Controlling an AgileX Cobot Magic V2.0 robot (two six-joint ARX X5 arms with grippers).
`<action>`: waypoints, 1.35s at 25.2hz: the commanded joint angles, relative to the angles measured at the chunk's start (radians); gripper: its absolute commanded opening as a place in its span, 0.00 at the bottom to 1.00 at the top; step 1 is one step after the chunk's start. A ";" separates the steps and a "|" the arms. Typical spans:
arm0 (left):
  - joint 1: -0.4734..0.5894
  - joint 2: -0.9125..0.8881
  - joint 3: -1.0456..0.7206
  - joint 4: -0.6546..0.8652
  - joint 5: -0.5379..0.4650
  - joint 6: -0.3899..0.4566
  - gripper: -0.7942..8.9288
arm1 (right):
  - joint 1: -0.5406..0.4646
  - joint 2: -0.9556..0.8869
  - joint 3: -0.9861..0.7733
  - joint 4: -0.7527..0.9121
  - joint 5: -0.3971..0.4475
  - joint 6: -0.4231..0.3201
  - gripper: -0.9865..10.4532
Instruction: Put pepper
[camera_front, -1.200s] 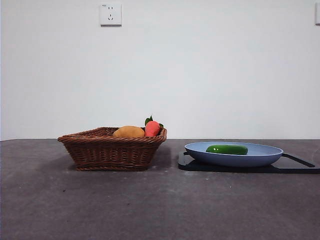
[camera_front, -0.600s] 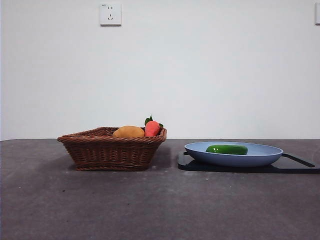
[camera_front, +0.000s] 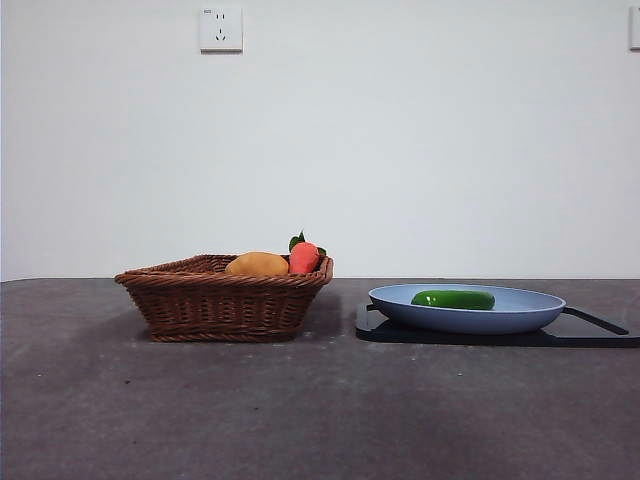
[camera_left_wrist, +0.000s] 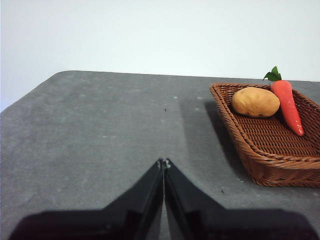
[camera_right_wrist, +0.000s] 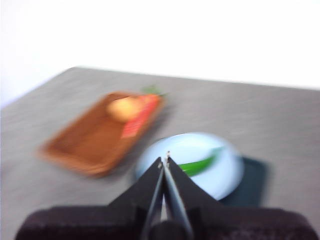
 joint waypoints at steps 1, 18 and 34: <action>0.003 -0.005 -0.001 0.007 0.001 -0.006 0.09 | 0.002 -0.099 -0.175 0.158 0.055 0.038 0.10; 0.003 -0.005 -0.001 0.007 0.001 -0.006 0.09 | 0.037 -0.406 -0.697 0.423 0.180 0.135 0.10; 0.003 -0.005 -0.001 0.007 0.001 -0.006 0.09 | 0.036 -0.429 -0.728 0.346 0.180 0.134 0.10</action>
